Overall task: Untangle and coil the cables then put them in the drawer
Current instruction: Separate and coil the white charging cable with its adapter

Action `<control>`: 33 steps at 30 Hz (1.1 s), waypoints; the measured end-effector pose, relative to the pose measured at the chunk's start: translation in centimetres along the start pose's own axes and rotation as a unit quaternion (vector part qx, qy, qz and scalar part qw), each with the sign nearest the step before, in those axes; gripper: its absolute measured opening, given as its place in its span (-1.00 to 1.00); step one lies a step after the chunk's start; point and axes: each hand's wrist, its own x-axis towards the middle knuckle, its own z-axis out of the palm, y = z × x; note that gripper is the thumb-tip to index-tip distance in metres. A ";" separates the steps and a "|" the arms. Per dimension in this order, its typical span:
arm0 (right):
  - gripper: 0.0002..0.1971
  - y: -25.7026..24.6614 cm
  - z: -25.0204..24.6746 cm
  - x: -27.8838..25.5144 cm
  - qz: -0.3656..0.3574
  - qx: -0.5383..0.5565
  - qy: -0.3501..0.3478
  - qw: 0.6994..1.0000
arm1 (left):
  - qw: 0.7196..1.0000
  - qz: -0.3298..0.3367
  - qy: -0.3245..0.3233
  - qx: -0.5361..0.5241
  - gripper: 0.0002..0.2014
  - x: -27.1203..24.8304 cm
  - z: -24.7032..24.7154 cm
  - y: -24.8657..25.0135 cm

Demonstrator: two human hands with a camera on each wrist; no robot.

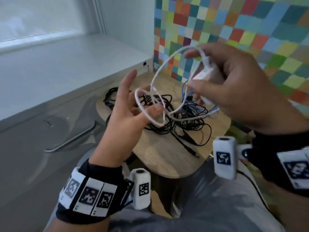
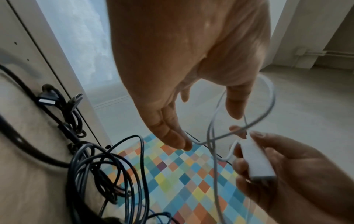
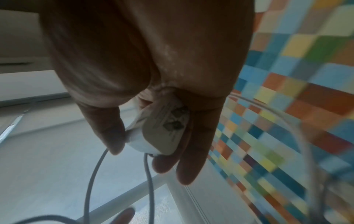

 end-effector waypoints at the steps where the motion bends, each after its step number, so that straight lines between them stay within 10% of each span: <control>1: -0.59 0.7 1.2 -1.1 0.017 0.016 -0.006 1.000 | 1.000 0.006 -0.018 0.013 -0.23 -0.1 0.1 -0.3; 9: -0.55 6.3 6.3 -5.3 0.136 0.136 0.050 0.980 | 0.997 -0.033 -0.029 0.063 -0.82 -0.9 0.7 -3.7; 15: -0.29 9.6 8.1 -6.1 0.185 0.023 0.078 0.979 | 0.995 -0.098 0.003 0.021 -0.78 -1.2 0.3 -3.6; 20: -0.75 7.4 9.2 -6.6 0.049 -0.018 0.137 0.989 | 0.992 -0.120 0.025 -0.040 -0.64 -1.6 0.5 -3.6; 26: -0.57 6.0 9.8 -7.0 0.010 -0.043 -0.087 0.995 | 0.987 -0.152 0.018 -0.048 -0.73 -1.7 0.8 -3.4; 33: -0.89 7.3 10.2 -6.7 0.044 0.091 0.104 0.989 | 0.993 -0.109 0.023 -0.049 -0.64 -1.6 0.4 -3.1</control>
